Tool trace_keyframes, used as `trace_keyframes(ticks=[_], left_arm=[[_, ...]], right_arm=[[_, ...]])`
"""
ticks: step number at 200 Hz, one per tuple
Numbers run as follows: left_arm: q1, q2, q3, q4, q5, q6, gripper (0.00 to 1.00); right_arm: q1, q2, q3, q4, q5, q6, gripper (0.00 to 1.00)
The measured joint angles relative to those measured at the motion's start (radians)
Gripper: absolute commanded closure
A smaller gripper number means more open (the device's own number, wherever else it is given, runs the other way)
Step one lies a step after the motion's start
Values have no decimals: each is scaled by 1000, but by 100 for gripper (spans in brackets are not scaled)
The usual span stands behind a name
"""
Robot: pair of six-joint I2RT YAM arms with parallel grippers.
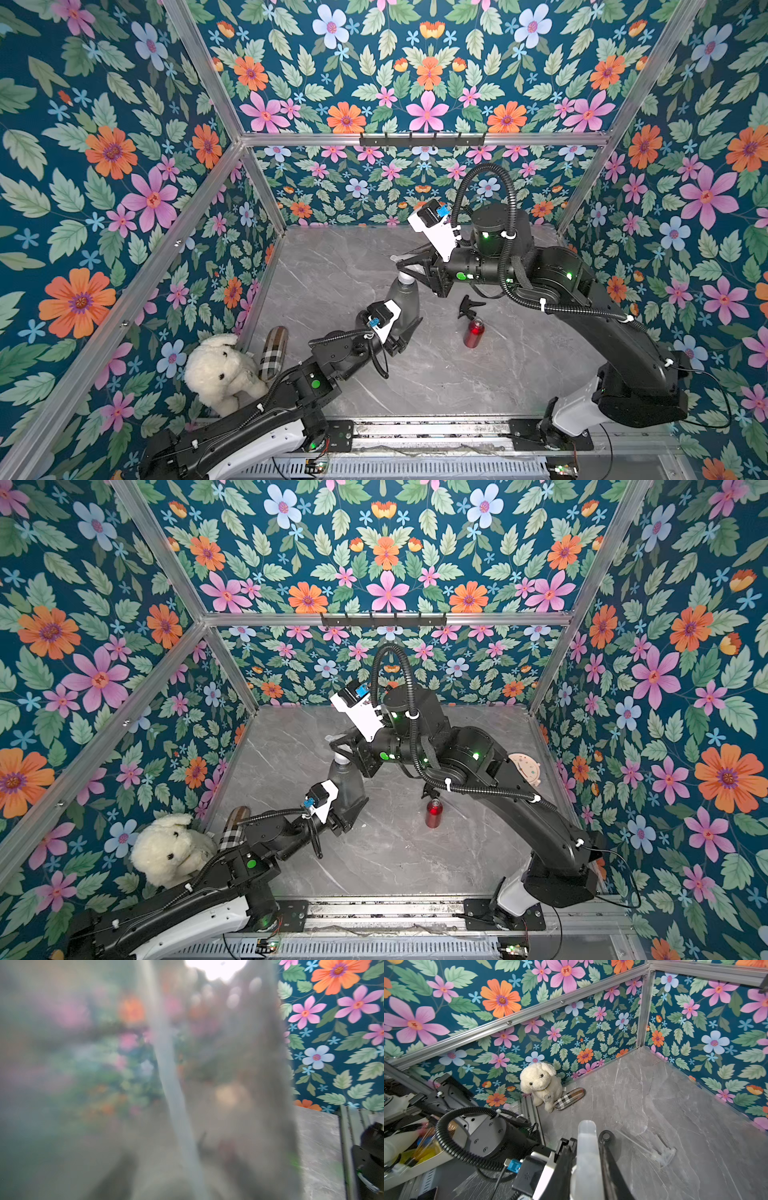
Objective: Attach spray nozzles to spray bottles
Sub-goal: Screw the spray nozzle on the spray bottle.
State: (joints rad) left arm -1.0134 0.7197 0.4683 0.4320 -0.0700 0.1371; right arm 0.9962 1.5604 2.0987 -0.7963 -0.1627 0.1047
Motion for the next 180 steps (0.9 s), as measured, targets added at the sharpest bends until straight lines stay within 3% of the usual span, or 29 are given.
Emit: trace_keyframes(ticks=[48,61,138,180], left_arm=[[0,0,0,10,-29,2,100],[-1,-2,0,9,-27,8,100],[-1,-18,-6,13,-7,7,100],[0,-19,-10,18,-6,3,100]], right_arm=[[102,-19,-61,59,219,-3,100],[106,-26,-71,64,226,-5,100],[111,-26,-54,53,214,-36,68],[111,-39,-76,46,193,-50,62]])
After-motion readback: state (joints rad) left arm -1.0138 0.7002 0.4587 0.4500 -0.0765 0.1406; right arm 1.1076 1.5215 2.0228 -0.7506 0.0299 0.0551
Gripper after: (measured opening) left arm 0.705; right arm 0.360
